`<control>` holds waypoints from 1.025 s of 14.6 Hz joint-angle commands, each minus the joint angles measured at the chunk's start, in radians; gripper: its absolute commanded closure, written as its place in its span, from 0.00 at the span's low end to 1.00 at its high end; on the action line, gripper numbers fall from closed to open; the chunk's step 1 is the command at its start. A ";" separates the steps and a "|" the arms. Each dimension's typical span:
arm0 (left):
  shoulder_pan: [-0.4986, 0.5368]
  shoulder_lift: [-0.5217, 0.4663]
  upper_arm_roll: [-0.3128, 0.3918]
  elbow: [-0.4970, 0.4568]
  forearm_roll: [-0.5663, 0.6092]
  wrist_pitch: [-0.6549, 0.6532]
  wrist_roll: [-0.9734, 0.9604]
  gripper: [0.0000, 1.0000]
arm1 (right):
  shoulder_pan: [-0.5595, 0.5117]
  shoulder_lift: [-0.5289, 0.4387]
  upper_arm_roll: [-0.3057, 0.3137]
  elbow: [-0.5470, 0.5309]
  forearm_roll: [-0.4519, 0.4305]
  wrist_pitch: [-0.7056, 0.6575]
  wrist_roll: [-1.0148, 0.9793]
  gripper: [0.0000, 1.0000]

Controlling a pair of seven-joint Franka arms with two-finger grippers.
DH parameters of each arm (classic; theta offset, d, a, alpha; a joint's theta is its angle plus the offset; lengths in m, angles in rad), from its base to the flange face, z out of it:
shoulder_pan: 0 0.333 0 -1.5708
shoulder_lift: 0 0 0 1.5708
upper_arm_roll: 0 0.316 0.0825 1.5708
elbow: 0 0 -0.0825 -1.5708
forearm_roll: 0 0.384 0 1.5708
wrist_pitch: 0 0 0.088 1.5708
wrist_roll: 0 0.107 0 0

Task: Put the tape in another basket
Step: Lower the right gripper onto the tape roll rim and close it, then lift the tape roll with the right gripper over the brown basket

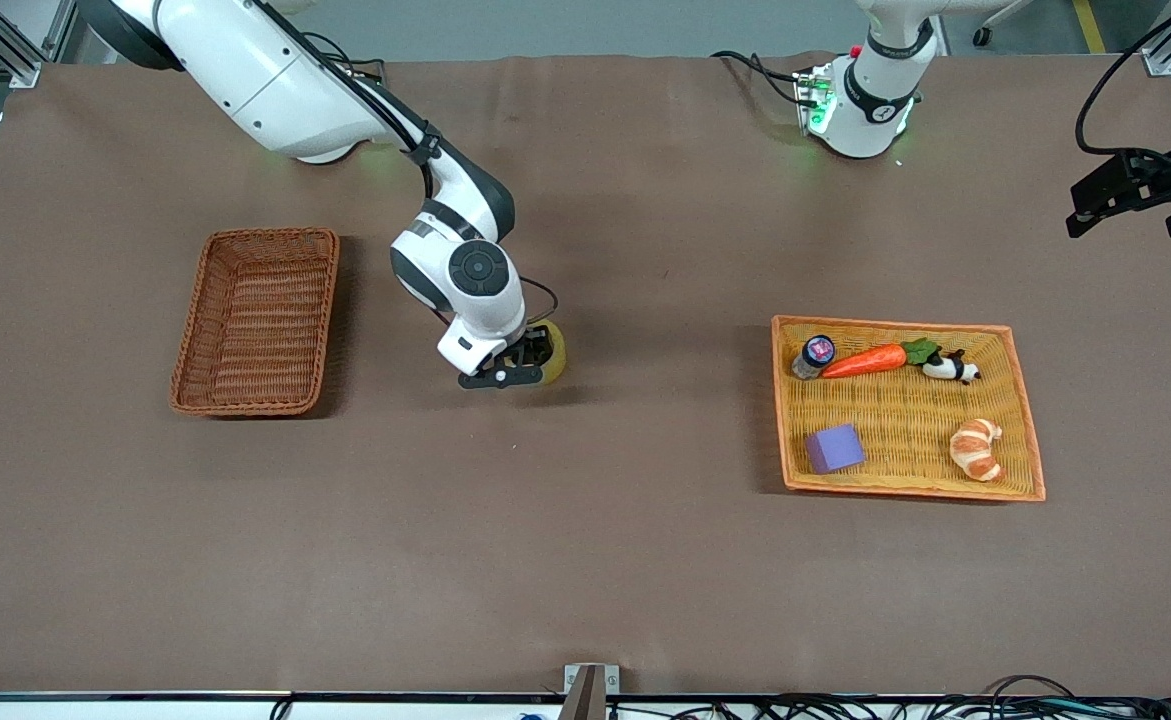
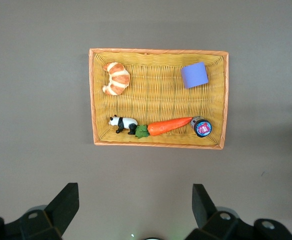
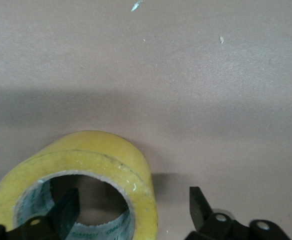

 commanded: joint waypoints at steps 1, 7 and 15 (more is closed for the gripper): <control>-0.004 -0.011 -0.001 -0.013 -0.016 0.012 0.014 0.00 | -0.004 0.003 0.005 -0.008 -0.047 0.013 0.038 0.38; -0.004 0.006 -0.007 -0.012 -0.056 0.016 0.012 0.00 | -0.013 -0.001 0.006 -0.003 -0.052 -0.003 0.137 1.00; -0.004 0.009 -0.041 -0.015 -0.049 0.016 -0.008 0.00 | -0.138 -0.283 0.042 0.026 0.123 -0.297 0.047 1.00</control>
